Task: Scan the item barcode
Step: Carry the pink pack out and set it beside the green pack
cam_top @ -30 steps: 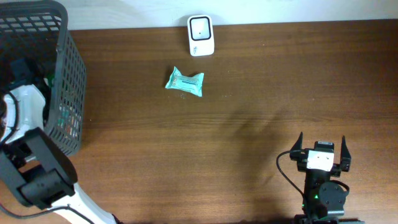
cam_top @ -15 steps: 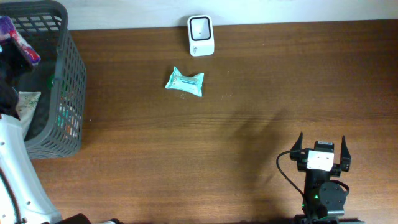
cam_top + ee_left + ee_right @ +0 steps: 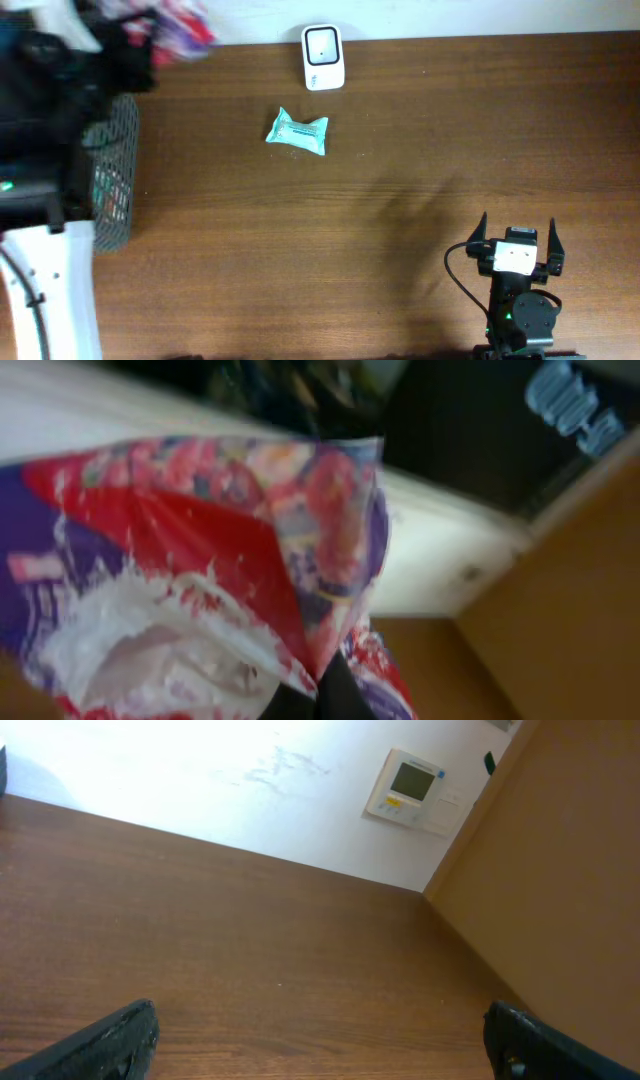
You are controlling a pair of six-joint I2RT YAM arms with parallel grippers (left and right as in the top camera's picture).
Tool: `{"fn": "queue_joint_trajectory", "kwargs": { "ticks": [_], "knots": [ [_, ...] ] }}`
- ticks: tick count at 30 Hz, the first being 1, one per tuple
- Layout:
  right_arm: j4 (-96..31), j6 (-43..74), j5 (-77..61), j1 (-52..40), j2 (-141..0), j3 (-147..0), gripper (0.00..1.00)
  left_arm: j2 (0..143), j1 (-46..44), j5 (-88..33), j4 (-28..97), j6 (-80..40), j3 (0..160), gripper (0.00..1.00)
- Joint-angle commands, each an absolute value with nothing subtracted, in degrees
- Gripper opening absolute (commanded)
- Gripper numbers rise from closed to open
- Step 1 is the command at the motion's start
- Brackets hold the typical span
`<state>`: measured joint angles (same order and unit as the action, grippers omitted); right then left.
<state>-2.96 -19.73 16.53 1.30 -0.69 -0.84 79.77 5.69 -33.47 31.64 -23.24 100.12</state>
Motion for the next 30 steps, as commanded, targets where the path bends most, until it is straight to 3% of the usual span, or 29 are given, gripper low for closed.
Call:
{"fn": "queue_joint_trajectory", "kwargs": {
  "ticks": [1,7,17,20,22,27,29,30],
  "knots": [
    [-3.0,-19.7,17.2,1.6,-0.4,-0.3,0.99,84.3,-5.3,-24.3,40.1,-24.0,100.4,0.0],
    [-3.0,-19.7,17.2,1.6,-0.4,-0.3,0.99,97.6,-20.2,-12.1,47.8,-24.0,100.4,0.0],
    [-3.0,-19.7,17.2,1.6,-0.4,-0.3,0.99,118.0,-29.6,-7.7,46.9,-24.0,100.4,0.01],
    [-3.0,-19.7,17.2,1.6,-0.4,-0.3,0.99,118.0,-30.2,-7.7,47.1,-23.9,100.5,0.38],
    [-3.0,-19.7,17.2,1.6,-0.4,-0.3,0.99,117.9,-29.9,-7.7,47.4,-23.5,100.8,0.44],
    [-3.0,-19.7,17.2,1.6,-0.4,-0.3,0.99,112.9,-24.8,-7.7,53.7,-22.2,109.8,0.48],
    [-3.0,-19.7,17.2,1.6,-0.4,-0.3,0.99,109.7,-22.1,-7.7,56.8,-22.2,114.7,0.59],
    [-3.0,-19.7,17.2,1.6,-0.4,-0.3,0.99,107.7,-20.4,-7.7,58.2,-22.2,117.2,0.71]
  ]
}}
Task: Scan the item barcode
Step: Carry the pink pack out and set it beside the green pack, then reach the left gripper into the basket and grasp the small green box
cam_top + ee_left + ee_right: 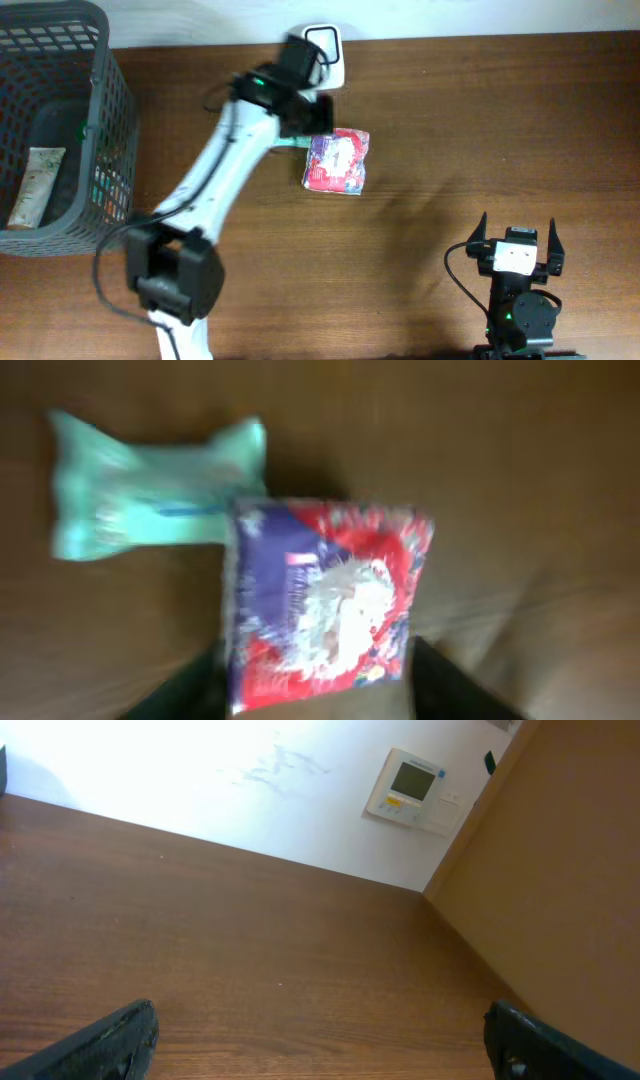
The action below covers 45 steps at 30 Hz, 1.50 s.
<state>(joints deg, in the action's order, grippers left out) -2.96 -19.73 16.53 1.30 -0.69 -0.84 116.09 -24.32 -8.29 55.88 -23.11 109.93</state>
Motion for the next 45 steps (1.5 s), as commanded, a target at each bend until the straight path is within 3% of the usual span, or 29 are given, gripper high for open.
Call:
{"fn": "queue_joint_trajectory", "kwargs": {
  "ticks": [1,3,6,13,16,21,24,45],
  "knots": [
    [-3.0,-19.7,17.2,1.6,-0.4,-0.3,0.99,106.0,-19.1,-7.7,58.8,-22.2,118.5,0.8],
    [-3.0,-19.7,17.2,1.6,-0.4,-0.3,0.99,101.1,-15.7,-7.6,58.8,-22.2,119.3,0.82],
    [-3.0,-19.7,17.2,1.6,-0.4,-0.3,0.99,96.2,-9.4,-7.6,58.8,-22.2,119.3,0.94],
    [-3.0,-19.7,17.2,1.6,-0.4,-0.3,0.99,93.6,8.4,-7.7,59.1,-22.2,119.3,0.98],
    [-3.0,-19.7,17.2,1.6,-0.4,-0.3,0.99,93.6,14.1,-7.4,59.1,-22.2,119.3,0.99],
    [-3.0,-19.7,17.2,1.6,-0.4,-0.3,0.99,94.2,23.9,7.5,59.1,-22.2,119.2,0.97],
    [-3.0,-19.7,17.2,1.6,-0.4,-0.3,0.99,96.6,27.6,10.3,59.5,-18.1,118.9,0.93],
    [-3.0,-19.7,17.2,1.6,-0.4,-0.3,0.99,127.1,29.2,3.8,79.4,-18.8,118.1,0.89]
  ]
}}
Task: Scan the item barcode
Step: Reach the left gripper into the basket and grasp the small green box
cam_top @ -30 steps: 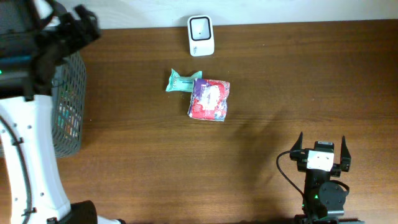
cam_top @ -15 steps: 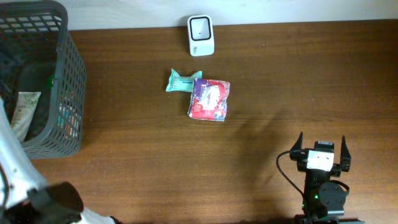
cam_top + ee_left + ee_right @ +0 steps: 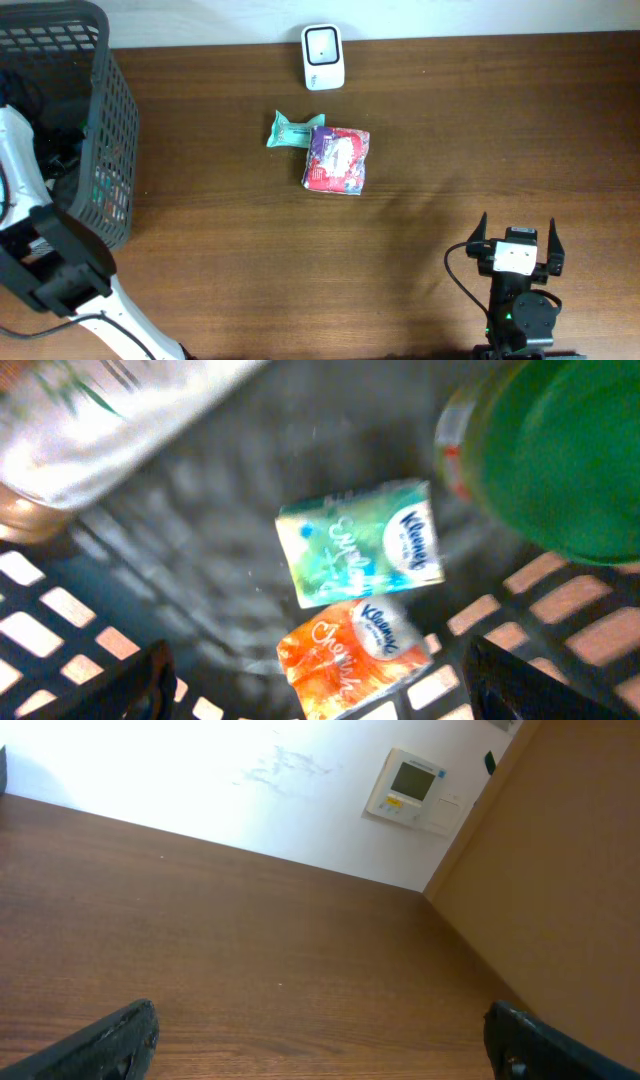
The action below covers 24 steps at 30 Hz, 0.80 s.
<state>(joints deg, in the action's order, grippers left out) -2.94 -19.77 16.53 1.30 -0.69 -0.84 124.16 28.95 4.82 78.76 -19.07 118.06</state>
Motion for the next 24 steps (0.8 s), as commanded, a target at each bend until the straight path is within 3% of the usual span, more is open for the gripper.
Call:
{"fn": "queue_joint_trajectory", "kwargs": {
  "ticks": [1,8,12,13,15,17,18,24],
  "knots": [
    [-3.0,-19.7,17.2,1.6,-0.4,-0.3,0.99,128.0,29.2,3.7,79.7,-18.8,118.1,0.88],
    [-3.0,-19.7,17.2,1.6,-0.4,-0.3,0.99,132.3,29.1,2.3,79.3,-18.8,115.5,0.84],
    [-3.0,-19.7,17.2,1.6,-0.4,-0.3,0.99,133.1,29.1,2.3,75.6,-18.3,111.6,0.73],
    [-3.0,-19.7,17.2,1.6,-0.4,-0.3,0.99,133.2,29.1,2.3,75.4,-18.3,111.2,0.68],
    [-3.0,-19.7,17.2,1.6,-0.4,-0.3,0.99,133.2,29.1,2.3,74.9,-18.3,110.6,0.43],
    [-3.0,-19.7,17.2,1.6,-0.4,-0.3,0.99,133.2,29.3,2.3,74.8,-18.3,110.8,0.06],
    [-3.0,-19.7,17.2,1.6,-0.4,-0.3,0.99,133.2,29.4,2.3,75.0,-18.3,110.8,0.0],
    [-3.0,-19.7,17.2,1.6,-0.4,-0.3,0.99,132.0,29.8,1.6,85.4,-18.4,127.2,0.0]
  ]
}}
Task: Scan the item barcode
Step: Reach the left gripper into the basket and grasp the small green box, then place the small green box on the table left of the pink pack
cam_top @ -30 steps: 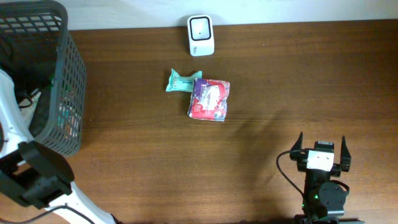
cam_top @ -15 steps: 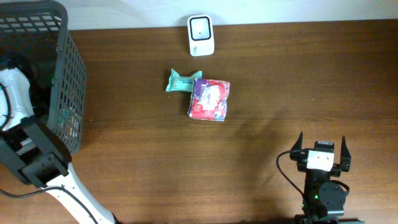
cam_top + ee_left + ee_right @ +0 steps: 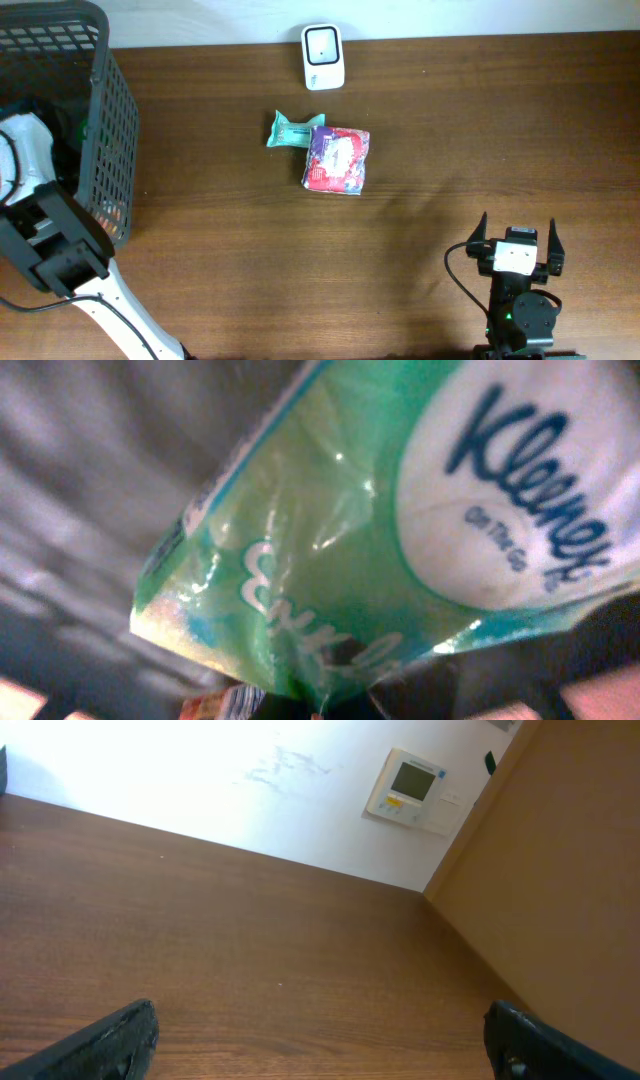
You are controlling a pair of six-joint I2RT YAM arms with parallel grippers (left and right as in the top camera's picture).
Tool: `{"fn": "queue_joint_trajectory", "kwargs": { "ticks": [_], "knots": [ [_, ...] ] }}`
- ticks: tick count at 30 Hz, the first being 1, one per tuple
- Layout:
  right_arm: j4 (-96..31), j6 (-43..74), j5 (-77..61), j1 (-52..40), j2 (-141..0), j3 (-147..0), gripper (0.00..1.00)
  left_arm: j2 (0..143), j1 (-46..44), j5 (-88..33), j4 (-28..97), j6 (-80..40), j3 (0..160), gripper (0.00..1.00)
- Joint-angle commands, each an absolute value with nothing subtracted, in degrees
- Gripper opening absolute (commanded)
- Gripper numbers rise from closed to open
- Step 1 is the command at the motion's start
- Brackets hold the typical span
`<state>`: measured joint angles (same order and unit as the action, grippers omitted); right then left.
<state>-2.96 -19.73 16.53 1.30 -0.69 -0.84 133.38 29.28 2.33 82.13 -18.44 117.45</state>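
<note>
The white barcode scanner [image 3: 323,57] stands at the table's far edge. In front of it lie a teal packet [image 3: 290,131] and a red-and-purple packet [image 3: 338,160], touching. My left arm [image 3: 30,140] reaches down into the grey wire basket [image 3: 112,120]; its gripper is hidden there in the overhead view. In the left wrist view a green Kleenex tissue pack [image 3: 380,530] fills the frame, pinched to a point at my left gripper [image 3: 330,705], which is shut on it. My right gripper [image 3: 516,237] rests open at the near right, nothing between its fingers [image 3: 120,1038].
An orange tissue pack [image 3: 215,705] peeks out under the green one in the basket. A wall thermostat [image 3: 412,784] hangs beyond the table's far edge in the right wrist view. A brown panel [image 3: 560,870] stands to the right.
My left gripper was open above a green and an orange tissue pack on the basket floor. It has come down and is shut on the green pack. The right arm is unchanged.
My left gripper first held the red-and-purple packet up at the far left, with only the teal packet on the table. Then that packet lay beside the teal one under the gripper. Later the arm was in the basket, open over tissue packs; now it grips the green one.
</note>
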Motion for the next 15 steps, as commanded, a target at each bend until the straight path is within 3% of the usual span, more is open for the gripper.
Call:
{"fn": "queue_joint_trajectory", "kwargs": {
  "ticks": [1,11,15],
  "knots": [
    [-3.0,-19.7,17.2,1.6,-0.4,-0.3,0.99,131.3,29.8,1.2,86.8,-18.4,130.4,0.0],
    [-3.0,-19.7,17.2,1.6,-0.4,-0.3,0.99,127.0,29.8,-0.9,88.2,-18.4,144.0,0.0],
    [-3.0,-19.7,17.2,1.6,-0.4,-0.3,0.99,122.3,29.1,-16.6,88.4,-18.4,157.9,0.0]
  ]
}}
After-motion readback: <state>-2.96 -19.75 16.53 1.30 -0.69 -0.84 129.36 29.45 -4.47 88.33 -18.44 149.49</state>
